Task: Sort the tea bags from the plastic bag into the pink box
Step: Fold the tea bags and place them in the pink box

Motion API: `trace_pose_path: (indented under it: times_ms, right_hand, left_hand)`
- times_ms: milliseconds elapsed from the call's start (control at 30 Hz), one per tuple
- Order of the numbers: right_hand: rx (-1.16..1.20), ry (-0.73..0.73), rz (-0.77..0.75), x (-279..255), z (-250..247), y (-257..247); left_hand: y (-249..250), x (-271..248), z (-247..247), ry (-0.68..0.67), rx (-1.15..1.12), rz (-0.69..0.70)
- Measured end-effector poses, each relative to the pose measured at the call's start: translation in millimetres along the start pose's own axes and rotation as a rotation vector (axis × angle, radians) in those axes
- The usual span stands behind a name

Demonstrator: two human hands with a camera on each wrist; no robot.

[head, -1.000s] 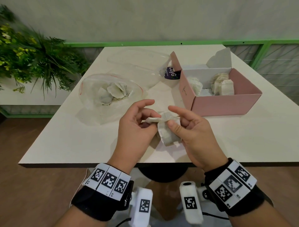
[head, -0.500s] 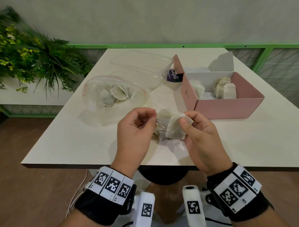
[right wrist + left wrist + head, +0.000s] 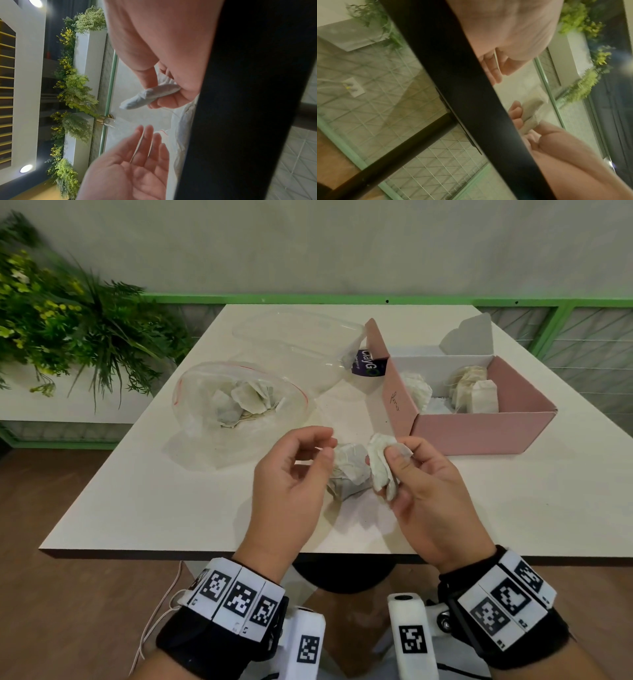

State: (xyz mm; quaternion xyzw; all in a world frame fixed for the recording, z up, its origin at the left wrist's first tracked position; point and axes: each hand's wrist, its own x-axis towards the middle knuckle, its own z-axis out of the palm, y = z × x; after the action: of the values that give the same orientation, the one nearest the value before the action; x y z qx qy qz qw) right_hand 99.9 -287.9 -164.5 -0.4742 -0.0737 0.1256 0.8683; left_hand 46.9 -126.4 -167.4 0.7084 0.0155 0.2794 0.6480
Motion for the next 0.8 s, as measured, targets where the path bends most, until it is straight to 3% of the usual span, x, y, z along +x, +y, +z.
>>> trace_pose_path:
  times_ms: [133, 233, 367, 500, 567, 667, 800]
  right_hand:
    - [-0.047, -0.049, 0.036, -0.6, 0.5, 0.1]
    - [-0.166, -0.061, -0.015, -2.0, 2.4, 3.4]
    - [-0.254, -0.059, -0.073, -4.7, 4.7, 6.6]
    - [-0.243, -0.003, -0.082, -3.5, 4.0, 7.4]
    - [-0.239, 0.015, -0.094, -3.6, 4.3, 8.4]
    - [-0.213, 0.039, -0.095, -4.6, 5.8, 7.4]
    - [-0.243, 0.036, -0.106, -4.8, 6.0, 7.8]
  left_hand:
    - [0.6, -5.0, 3.4, -0.199, 0.199, 0.1]
    - [-2.1, -2.8, 4.9, -0.242, 0.248, 0.099]
    - [-3.2, -1.4, 4.2, -0.214, 0.205, 0.082]
    - [-0.9, 0.1, -0.8, -0.044, 0.018, -0.022]
    - [1.0, 0.5, -2.1, -0.077, -0.052, -0.047]
    - [0.9, -1.8, 1.8, -0.2, 0.028, -0.031]
    - [-3.7, -1.2, 1.7, -0.174, 0.037, -0.019]
